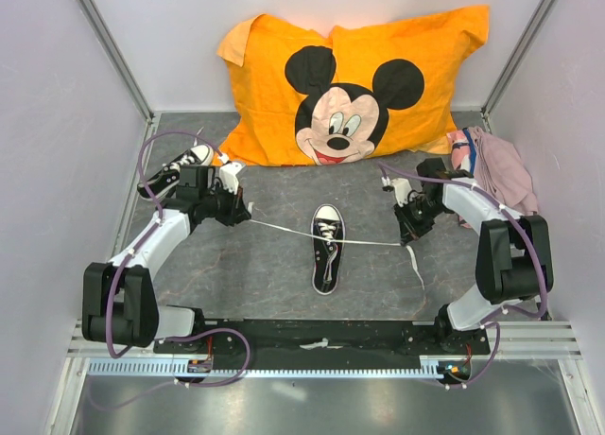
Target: Tie the shoes
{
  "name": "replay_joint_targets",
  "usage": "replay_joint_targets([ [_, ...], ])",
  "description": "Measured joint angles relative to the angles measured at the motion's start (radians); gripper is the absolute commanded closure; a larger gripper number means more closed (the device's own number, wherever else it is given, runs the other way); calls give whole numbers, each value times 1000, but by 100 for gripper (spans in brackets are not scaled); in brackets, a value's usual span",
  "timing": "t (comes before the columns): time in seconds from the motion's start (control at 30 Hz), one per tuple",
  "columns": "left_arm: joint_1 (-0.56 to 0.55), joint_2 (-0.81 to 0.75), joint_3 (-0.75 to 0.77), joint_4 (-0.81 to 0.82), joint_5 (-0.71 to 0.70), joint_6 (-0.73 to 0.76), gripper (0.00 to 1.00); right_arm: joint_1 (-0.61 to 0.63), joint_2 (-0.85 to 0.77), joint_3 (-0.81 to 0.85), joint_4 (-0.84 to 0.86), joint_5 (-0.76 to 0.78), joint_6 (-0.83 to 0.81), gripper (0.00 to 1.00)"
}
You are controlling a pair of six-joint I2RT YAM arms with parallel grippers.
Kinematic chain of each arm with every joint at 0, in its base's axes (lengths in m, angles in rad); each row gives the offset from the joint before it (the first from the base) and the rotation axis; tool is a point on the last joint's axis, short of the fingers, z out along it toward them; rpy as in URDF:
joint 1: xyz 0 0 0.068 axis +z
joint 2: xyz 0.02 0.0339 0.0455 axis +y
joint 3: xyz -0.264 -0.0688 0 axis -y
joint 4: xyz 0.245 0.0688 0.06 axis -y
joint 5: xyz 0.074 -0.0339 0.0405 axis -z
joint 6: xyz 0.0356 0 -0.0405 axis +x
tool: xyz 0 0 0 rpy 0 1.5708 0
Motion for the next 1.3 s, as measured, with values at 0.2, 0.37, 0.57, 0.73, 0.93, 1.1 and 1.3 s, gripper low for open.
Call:
replay_joint_targets([
  [0.2,0,-1,-14,-11,-43,16,98,-4,5,-20,18,7,-15,100],
  [0.37,0,11,-19,-13,-47,25,98,-3,35,-20,44,5,-15,100],
  [0.57,-8,88,-19,-21,-41,28,98,21,98,-18,63,3,-15,100],
  [0.73,-20,180,-8,-32,-44,27,98,49,148,5,64,6,-18,94],
  [0.93,-20,277,30,-39,-35,14,97,61,187,45,55,-3,-26,89],
  [1.1,-33,321,66,-40,-36,-2,87,77,215,78,47,-14,-25,79],
  [1.3,-41,360,98,-47,-32,-27,60,89,237,111,23,-41,-18,53],
])
